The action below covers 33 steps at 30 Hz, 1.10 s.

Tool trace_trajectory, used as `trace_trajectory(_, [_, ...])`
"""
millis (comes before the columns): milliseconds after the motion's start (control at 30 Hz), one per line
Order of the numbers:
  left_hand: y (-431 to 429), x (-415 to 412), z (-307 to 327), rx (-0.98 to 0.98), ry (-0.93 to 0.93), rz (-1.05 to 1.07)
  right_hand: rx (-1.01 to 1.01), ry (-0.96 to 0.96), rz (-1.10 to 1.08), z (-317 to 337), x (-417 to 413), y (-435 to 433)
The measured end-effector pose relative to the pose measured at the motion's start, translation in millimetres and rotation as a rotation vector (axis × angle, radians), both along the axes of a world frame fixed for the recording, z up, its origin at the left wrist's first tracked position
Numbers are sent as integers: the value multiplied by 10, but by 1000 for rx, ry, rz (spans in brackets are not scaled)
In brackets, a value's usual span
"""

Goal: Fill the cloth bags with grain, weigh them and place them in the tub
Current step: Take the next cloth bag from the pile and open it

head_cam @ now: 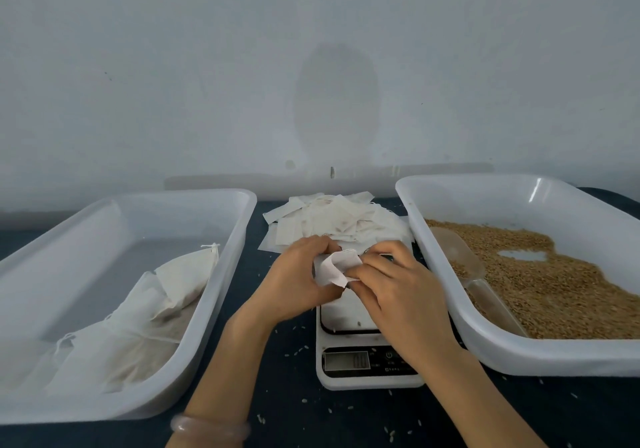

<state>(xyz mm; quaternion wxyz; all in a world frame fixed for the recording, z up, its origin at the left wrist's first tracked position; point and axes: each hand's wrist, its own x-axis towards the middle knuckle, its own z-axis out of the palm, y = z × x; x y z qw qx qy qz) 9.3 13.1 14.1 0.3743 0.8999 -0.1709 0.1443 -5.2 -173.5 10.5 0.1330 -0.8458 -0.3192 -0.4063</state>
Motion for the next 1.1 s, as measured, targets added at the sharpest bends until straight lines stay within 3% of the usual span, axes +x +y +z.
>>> trace_trajectory(167, [-98, -7, -31, -95, 58, -30, 19, 99, 10, 97, -89, 19])
trace_trajectory(333, [-126, -23, -82, -117, 104, -23, 140, 338, 25, 300, -148, -162])
trace_trajectory(467, [-68, -9, -113, -122, 113, 56, 231, 476, -173, 512, 14, -631])
trace_trajectory(567, [-60, 6, -118, -128, 107, 71, 10, 765, -526, 603, 233, -1018])
trace_trajectory(667, [-67, 10, -123, -120, 95, 68, -296, 1098, -672, 600, 341, -1130])
trace_trajectory(733, [-66, 9, -128, -118, 85, 63, -444, 1169, -684, 528, 365, -1115])
trace_trajectory(867, [-64, 20, -151, -108, 84, 57, -527, 1207, -656, 477, 340, -1049])
trace_trajectory(1000, [-56, 37, -166, -97, 91, 58, -408, 1206, -622, 512, 315, -1032])
trace_trajectory(1100, [-50, 31, -163, -94, 90, 54, -76, 1127, -694, 473, 356, -1069])
